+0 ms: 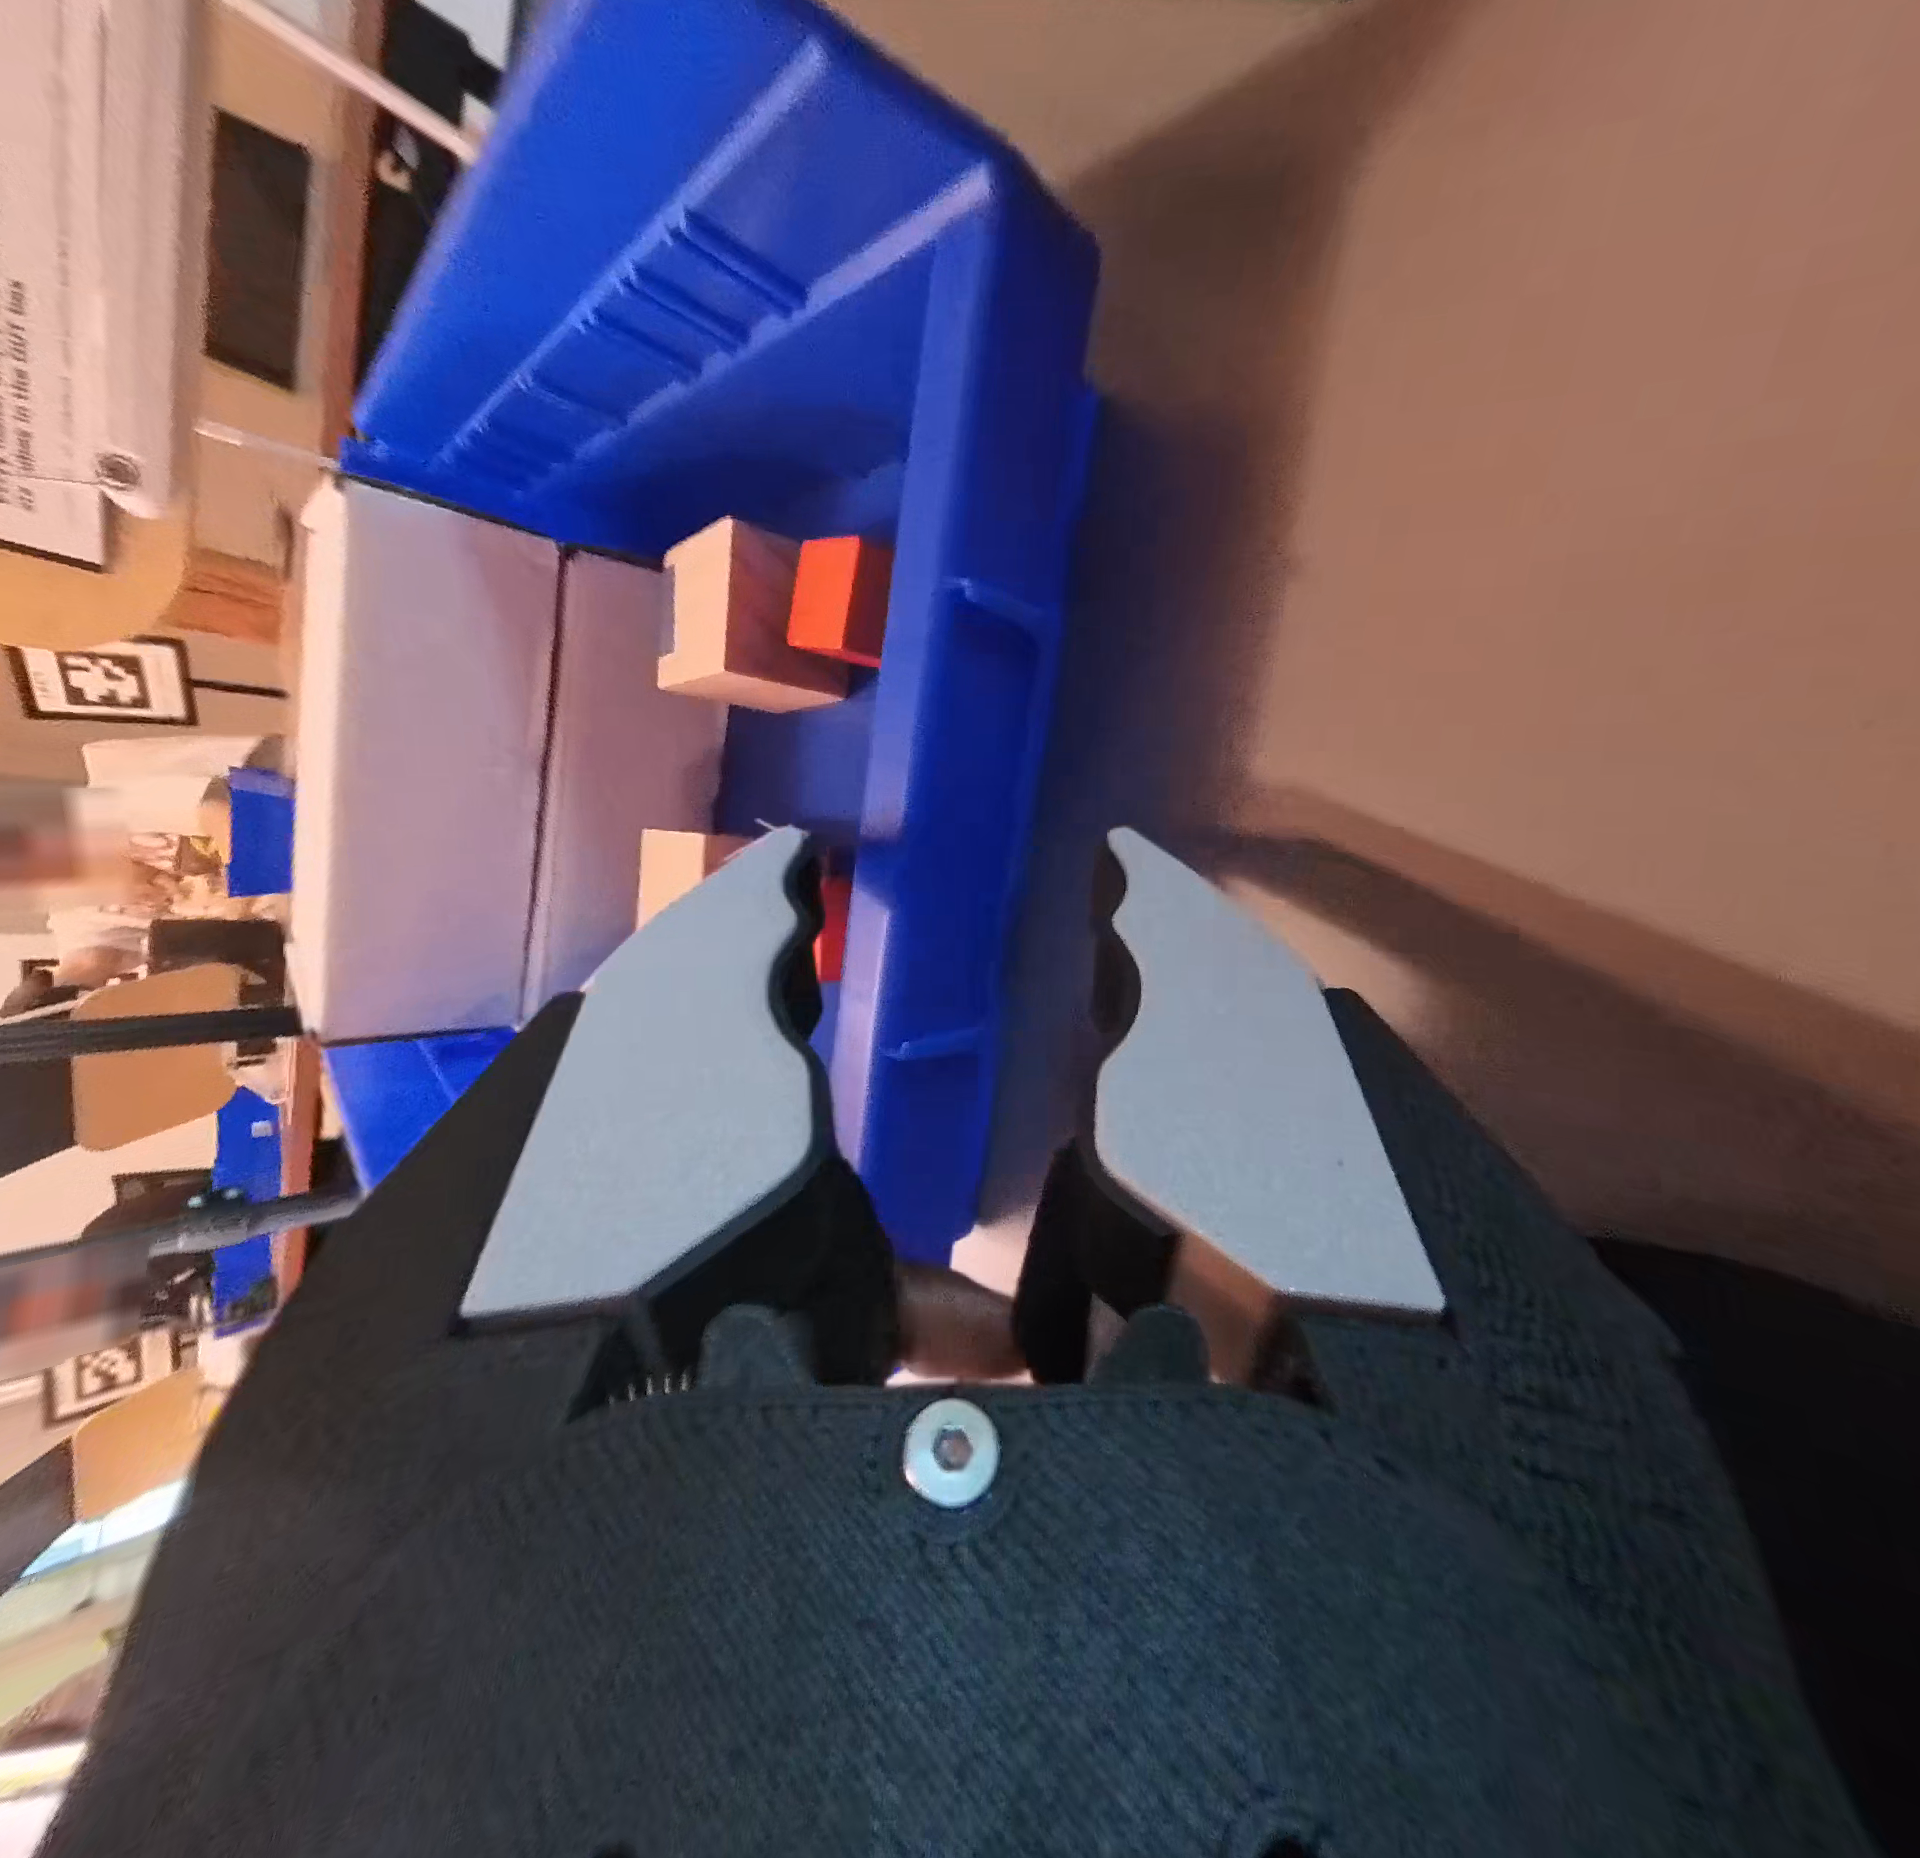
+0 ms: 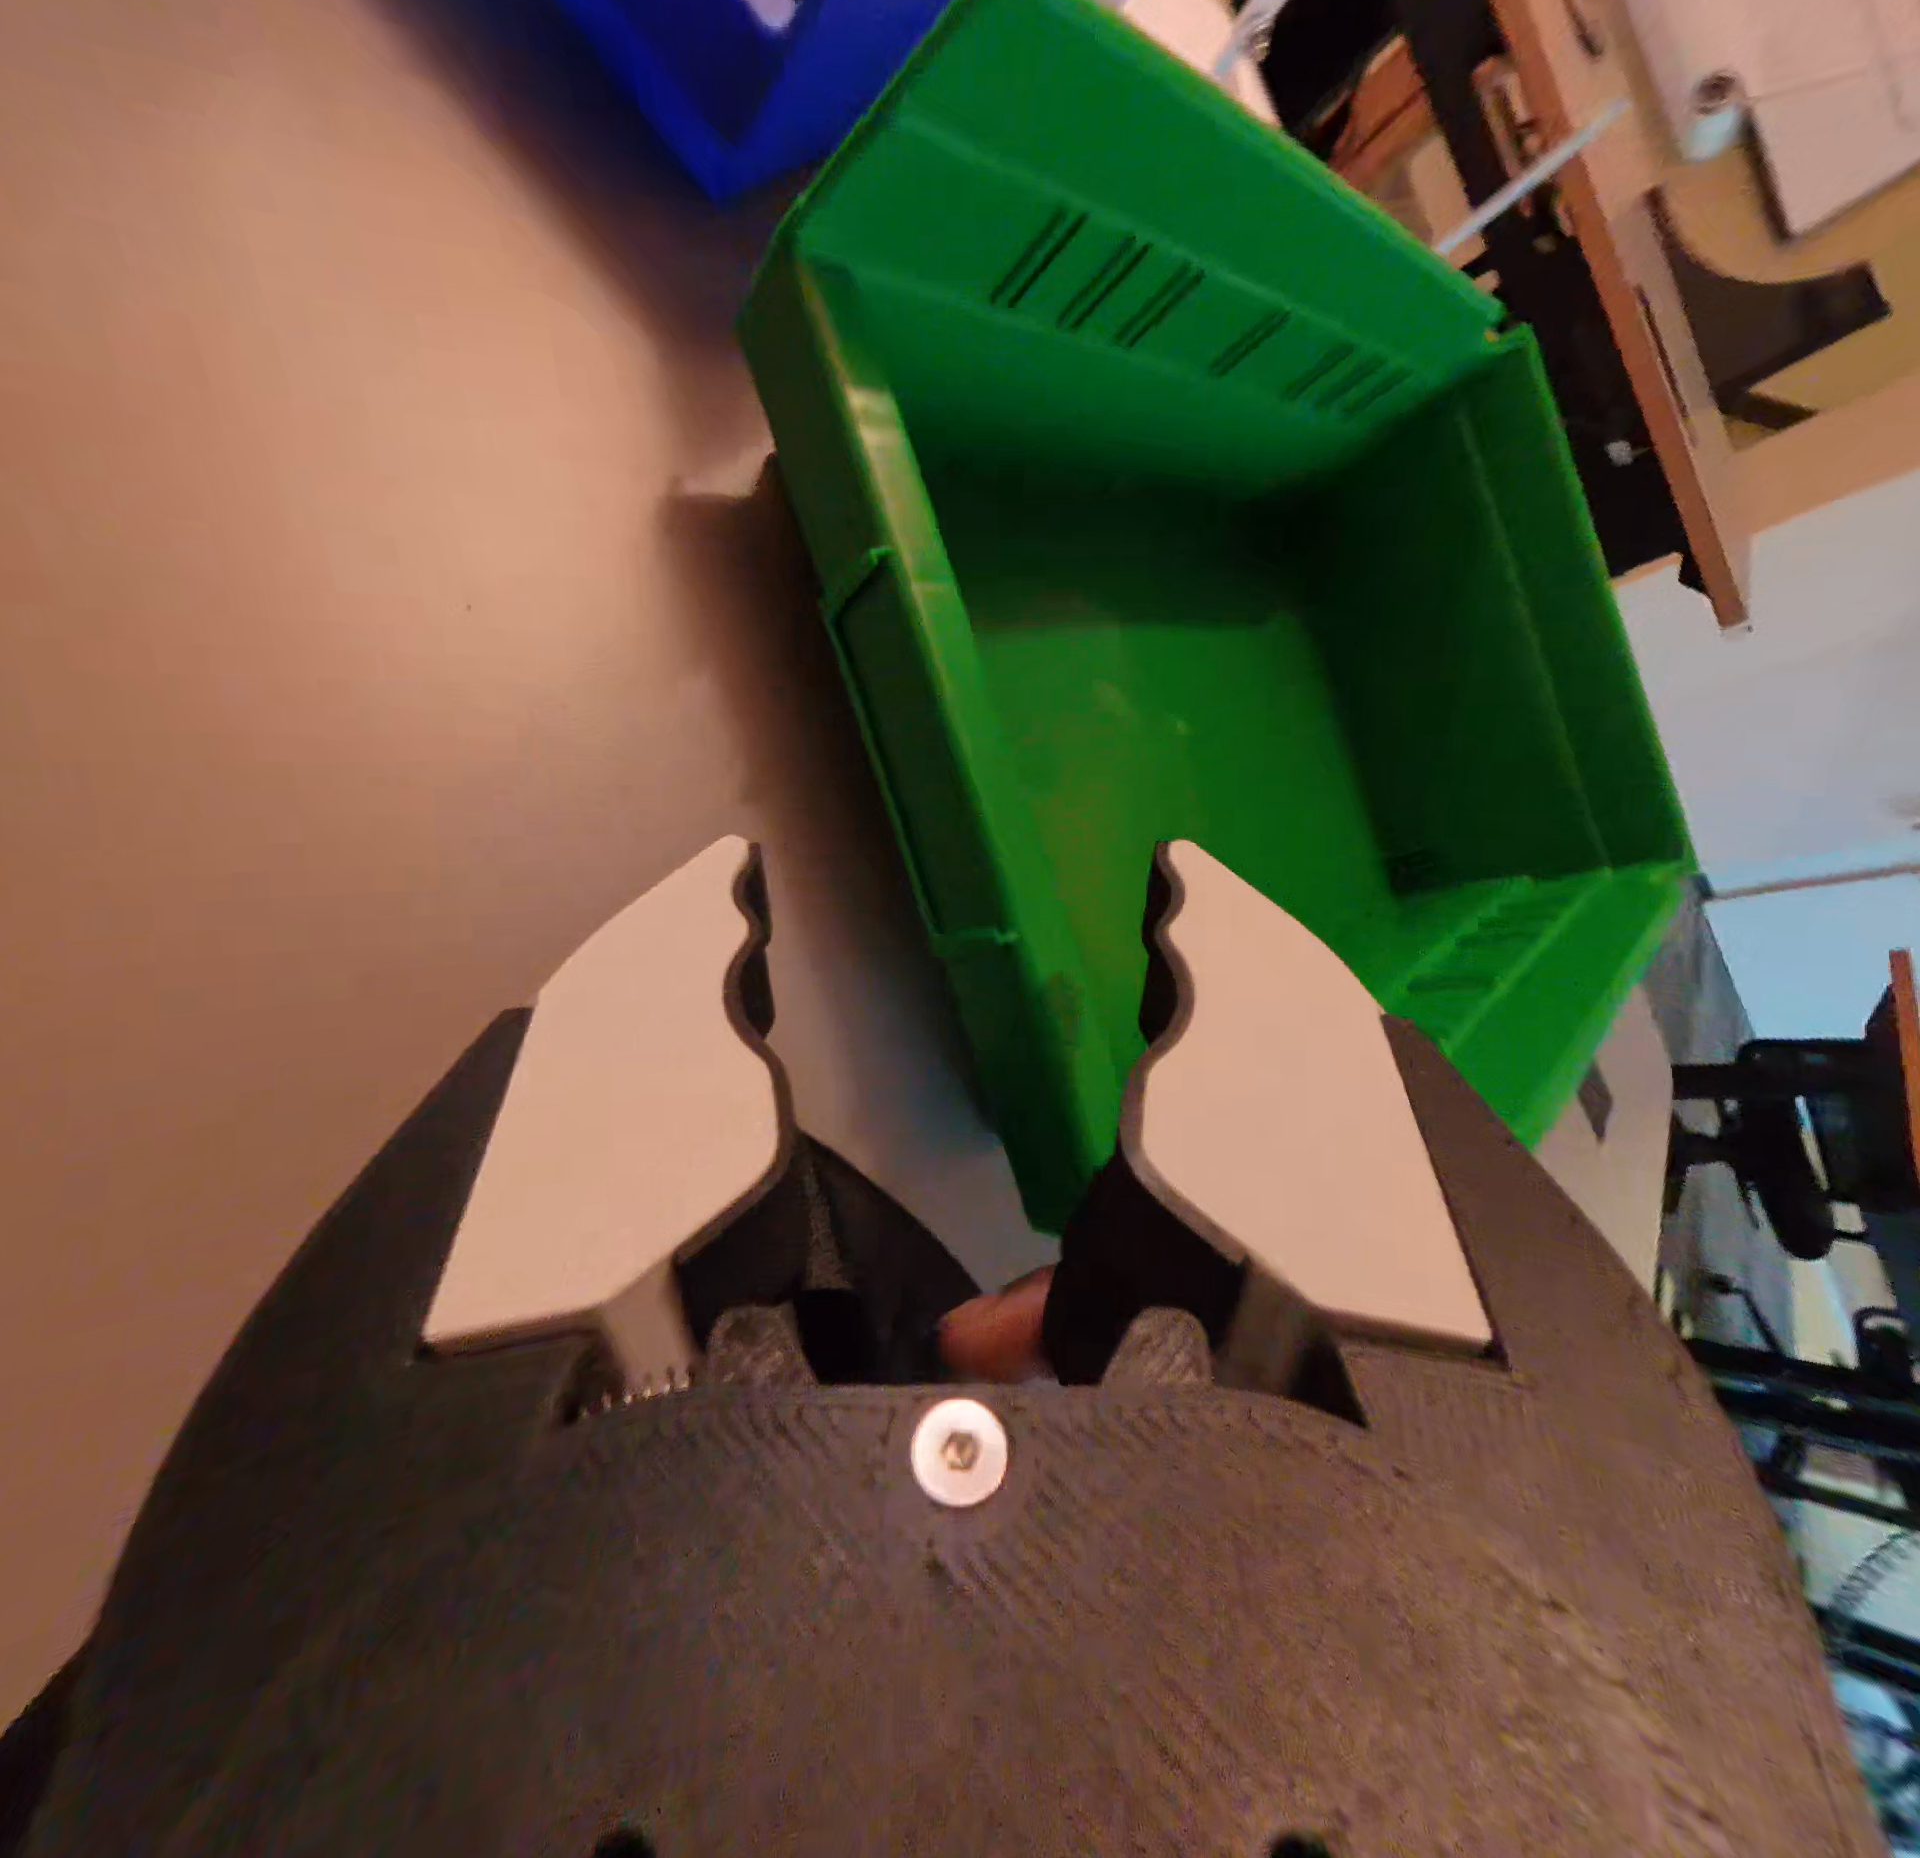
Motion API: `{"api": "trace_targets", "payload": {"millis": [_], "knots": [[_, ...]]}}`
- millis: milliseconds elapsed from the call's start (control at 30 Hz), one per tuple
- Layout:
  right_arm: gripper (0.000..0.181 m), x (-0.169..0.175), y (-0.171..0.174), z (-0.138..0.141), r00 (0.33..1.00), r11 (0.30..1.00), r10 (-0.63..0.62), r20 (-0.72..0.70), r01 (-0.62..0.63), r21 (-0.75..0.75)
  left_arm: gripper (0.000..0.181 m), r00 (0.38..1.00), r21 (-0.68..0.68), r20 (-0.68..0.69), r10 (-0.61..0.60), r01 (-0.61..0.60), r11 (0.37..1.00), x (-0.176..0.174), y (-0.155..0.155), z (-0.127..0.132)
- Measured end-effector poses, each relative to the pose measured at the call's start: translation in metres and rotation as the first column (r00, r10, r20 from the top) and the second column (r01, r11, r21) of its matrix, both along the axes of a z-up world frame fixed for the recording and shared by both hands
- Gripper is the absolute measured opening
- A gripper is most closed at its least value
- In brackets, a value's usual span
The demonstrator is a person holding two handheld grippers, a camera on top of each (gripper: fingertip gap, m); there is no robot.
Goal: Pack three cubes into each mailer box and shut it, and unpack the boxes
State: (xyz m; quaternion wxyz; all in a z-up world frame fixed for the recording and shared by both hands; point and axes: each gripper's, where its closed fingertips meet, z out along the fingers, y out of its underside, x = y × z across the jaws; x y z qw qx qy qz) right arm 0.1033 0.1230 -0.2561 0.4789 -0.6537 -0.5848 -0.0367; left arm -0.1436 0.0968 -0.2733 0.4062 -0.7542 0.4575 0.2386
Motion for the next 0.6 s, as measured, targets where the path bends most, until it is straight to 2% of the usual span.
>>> {"api": "trace_targets", "payload": {"millis": [33,133,267,467,600], "knots": [[0.066,-0.005,0.002,-0.003,0.999,1.0,0.015,0.039,-0.014,-0.008,0.045,1.0,-0.022,-0.017,0.01,-0.011,1.0,-0.006,0.001,-0.005],[0.057,-0.01,0.013,-0.015,0.986,1.0,0.023,0.167,-0.024,0.005,0.034,0.998,-0.034,-0.043,0.037,-0.038,0.999,-0.023,0.004,-0.01],[0.035,-0.001,0.03,-0.025,0.961,0.999,-0.015,0.276,0.002,0.045,0.034,0.999,-0.077,-0.02,0.042,-0.043,0.996,-0.036,0.0,-0.012],[0.037,0.036,0.049,-0.025,0.953,0.995,-0.096,0.286,0.089,0.038,0.037,0.997,-0.1,-0.034,0.071,-0.074,0.992,-0.068,-0.007,-0.013],[0.037,0.064,0.058,-0.025,0.949,0.994,-0.107,0.297,0.1,0.037,0.036,0.994,-0.125,-0.048,0.098,-0.103,0.987,-0.087,-0.015,-0.013]]}}
